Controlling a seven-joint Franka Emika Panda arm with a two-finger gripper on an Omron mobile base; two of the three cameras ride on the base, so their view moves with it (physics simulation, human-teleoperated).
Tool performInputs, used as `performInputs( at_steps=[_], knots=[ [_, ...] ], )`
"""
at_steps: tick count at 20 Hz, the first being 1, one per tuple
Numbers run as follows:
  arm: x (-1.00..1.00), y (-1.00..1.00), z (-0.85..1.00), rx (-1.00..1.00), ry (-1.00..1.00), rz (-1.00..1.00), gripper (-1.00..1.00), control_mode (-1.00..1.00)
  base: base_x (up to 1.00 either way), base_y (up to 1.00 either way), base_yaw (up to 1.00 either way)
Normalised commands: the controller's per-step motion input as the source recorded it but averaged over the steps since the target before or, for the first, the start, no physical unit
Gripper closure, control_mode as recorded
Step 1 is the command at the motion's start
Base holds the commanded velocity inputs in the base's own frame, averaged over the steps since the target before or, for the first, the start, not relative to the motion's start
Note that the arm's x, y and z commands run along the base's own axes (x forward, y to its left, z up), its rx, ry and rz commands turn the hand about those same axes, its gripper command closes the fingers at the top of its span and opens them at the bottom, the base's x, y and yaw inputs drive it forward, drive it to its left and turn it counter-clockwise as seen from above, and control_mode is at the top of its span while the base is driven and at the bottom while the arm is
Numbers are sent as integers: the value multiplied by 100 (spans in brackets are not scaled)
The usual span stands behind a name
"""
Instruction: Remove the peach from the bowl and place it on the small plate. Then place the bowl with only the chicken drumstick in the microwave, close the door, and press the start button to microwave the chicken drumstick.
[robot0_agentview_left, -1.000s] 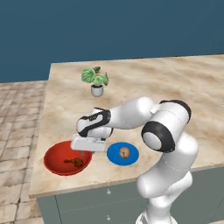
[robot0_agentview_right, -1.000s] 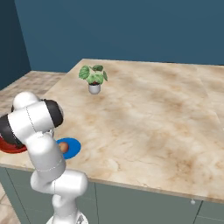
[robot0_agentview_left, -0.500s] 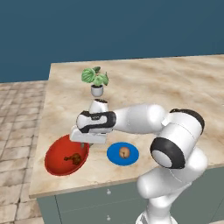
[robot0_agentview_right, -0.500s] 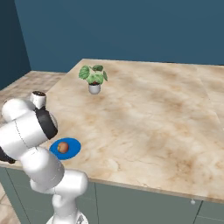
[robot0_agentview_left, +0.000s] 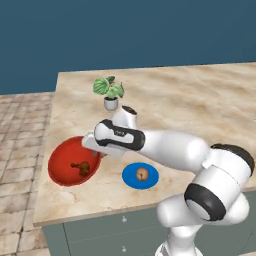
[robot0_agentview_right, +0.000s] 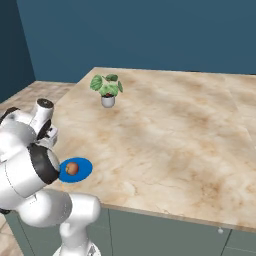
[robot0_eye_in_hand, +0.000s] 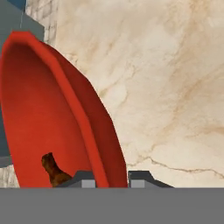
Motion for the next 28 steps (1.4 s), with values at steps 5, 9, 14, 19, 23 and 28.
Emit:
performInputs(
  at_steps=[5, 9, 14, 19, 23, 28],
  knots=[
    [-3, -83, 76, 30, 0, -24, 100, -100, 0, 0, 0],
    [0, -96, 85, 22, 0, -27, 100, -100, 0, 0, 0],
    [-9, -100, 67, 23, 0, -30, 100, -100, 0, 0, 0],
    [-14, -93, 16, 14, 1, -29, 100, -100, 0, 0, 0],
    [-9, -60, -8, 0, 3, -22, 100, -100, 0, 0, 0],
    [-5, -26, -19, -2, 11, -14, 100, -100, 0, 0, 0]
  ],
)
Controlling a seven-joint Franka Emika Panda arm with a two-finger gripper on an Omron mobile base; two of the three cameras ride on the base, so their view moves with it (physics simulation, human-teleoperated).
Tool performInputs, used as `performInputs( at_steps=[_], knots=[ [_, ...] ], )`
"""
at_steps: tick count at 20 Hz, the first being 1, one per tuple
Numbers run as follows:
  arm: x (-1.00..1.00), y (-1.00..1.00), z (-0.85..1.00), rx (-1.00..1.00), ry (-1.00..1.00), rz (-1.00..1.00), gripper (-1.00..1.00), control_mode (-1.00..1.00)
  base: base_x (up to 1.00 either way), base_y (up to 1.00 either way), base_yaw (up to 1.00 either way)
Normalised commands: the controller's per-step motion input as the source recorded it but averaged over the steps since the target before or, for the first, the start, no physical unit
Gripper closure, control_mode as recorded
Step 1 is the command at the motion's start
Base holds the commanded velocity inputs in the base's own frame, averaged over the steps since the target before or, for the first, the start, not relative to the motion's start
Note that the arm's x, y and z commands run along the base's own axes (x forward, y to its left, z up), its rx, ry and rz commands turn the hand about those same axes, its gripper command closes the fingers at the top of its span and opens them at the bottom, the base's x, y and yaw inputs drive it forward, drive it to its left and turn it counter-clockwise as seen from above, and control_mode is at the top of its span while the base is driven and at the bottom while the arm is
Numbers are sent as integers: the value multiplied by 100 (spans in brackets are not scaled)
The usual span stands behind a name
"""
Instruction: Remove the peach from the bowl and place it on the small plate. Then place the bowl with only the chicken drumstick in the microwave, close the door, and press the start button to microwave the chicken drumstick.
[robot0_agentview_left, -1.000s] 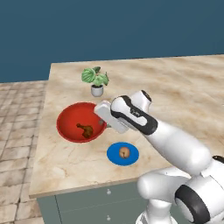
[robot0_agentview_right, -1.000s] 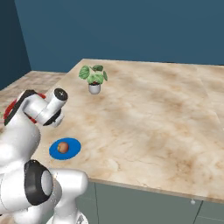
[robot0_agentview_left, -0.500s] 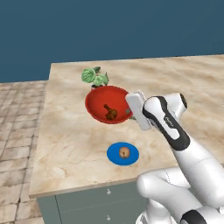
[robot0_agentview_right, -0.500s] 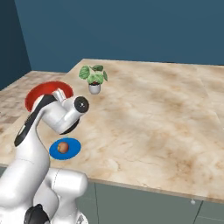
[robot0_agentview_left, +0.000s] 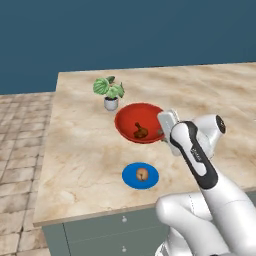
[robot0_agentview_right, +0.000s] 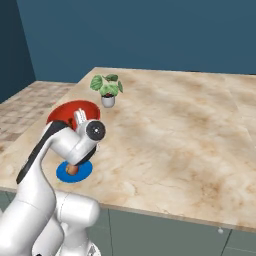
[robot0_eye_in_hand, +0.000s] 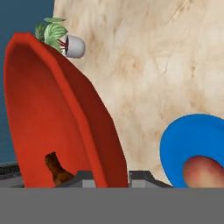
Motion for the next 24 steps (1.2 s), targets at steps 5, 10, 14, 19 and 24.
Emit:
performInputs(
  at_steps=[5, 10, 14, 19, 24],
  knots=[
    [0, 1, -16, -5, 2, 0, 100, 100, -5, 1, -1],
    [0, 0, 0, 0, 0, 0, 100, 100, -91, 37, 8],
    [0, 0, 0, 0, 0, 0, 100, 100, -75, 77, 42],
    [0, 0, 0, 0, 0, 0, 100, 100, -19, 94, 61],
    [0, 0, 0, 0, 0, 0, 100, 100, 29, 98, 54]
  ],
)
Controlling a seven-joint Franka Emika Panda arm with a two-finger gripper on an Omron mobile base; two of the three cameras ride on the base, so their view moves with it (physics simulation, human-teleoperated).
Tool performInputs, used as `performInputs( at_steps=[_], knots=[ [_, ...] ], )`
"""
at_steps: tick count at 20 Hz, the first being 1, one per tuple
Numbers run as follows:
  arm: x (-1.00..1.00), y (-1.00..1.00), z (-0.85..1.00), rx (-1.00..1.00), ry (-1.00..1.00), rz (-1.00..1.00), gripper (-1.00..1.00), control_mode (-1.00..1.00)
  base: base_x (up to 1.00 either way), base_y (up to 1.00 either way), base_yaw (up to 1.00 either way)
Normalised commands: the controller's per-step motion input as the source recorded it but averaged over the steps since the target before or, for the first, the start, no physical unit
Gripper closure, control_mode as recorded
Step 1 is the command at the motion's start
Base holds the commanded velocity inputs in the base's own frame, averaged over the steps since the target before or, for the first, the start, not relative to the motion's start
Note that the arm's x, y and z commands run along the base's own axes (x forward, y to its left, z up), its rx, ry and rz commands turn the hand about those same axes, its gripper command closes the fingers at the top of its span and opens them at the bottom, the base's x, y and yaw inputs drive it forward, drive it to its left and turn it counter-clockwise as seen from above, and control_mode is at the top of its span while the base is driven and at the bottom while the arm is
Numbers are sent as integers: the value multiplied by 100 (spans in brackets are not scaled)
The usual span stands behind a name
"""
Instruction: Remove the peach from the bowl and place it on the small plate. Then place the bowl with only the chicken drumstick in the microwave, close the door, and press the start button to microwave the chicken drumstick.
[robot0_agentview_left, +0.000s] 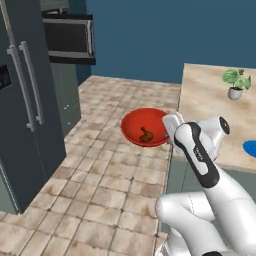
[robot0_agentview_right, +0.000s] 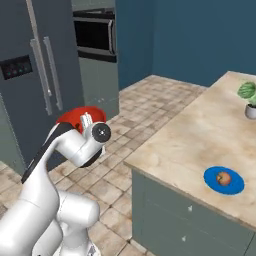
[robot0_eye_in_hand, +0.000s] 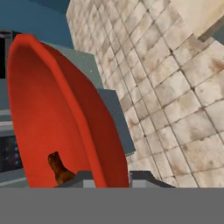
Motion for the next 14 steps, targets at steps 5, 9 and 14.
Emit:
performInputs(
  at_steps=[5, 9, 14],
  knots=[
    [0, 0, 0, 0, 0, 0, 100, 100, 100, 86, 18],
    [0, 0, 0, 0, 0, 0, 100, 100, 97, 83, 2],
    [0, 0, 0, 0, 0, 0, 100, 100, 87, 99, -7]
  ],
)
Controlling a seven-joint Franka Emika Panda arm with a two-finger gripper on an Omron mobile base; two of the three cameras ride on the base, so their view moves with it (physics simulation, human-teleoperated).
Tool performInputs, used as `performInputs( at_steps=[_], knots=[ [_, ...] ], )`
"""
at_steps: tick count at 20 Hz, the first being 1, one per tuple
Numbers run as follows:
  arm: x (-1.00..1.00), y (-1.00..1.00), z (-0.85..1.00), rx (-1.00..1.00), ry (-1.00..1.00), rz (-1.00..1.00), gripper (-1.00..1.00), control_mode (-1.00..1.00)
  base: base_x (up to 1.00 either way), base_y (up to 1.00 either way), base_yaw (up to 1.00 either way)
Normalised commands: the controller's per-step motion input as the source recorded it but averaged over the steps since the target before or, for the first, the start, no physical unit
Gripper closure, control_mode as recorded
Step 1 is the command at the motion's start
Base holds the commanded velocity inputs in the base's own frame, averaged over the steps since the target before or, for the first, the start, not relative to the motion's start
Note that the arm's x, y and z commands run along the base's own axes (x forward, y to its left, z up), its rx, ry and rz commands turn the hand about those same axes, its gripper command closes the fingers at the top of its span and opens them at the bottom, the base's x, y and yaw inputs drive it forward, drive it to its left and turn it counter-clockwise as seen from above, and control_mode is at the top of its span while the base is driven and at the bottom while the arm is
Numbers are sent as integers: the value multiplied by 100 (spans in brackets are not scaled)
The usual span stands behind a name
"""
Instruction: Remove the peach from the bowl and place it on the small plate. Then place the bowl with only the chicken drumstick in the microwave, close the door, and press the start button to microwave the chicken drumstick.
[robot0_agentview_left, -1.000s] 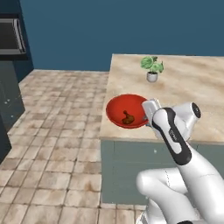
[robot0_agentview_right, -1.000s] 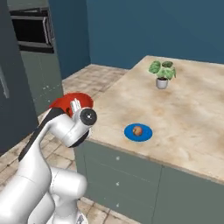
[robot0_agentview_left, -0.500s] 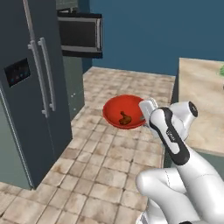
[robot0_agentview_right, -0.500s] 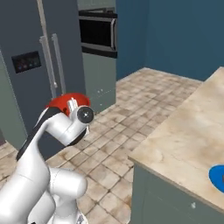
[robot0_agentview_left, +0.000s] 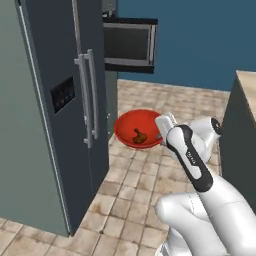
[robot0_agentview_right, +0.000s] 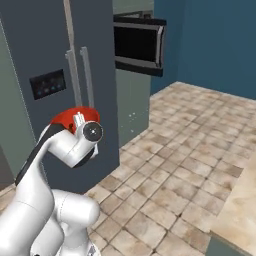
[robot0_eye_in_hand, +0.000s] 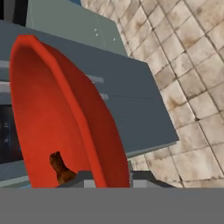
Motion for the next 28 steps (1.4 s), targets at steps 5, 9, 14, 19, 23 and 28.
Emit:
performInputs(
  at_steps=[5, 9, 14, 19, 23, 28],
  knots=[
    [0, 0, 0, 0, 0, 0, 100, 100, 74, 91, -24],
    [0, 0, 0, 0, 0, 0, 100, 100, 61, 68, -36],
    [0, 0, 0, 0, 0, 0, 100, 100, 57, 57, -39],
    [0, 0, 0, 0, 0, 0, 100, 100, 57, 37, -38],
    [0, 0, 0, 0, 0, 0, 100, 100, 60, 13, -40],
    [0, 0, 0, 0, 0, 0, 100, 100, 90, 0, -39]
  ],
)
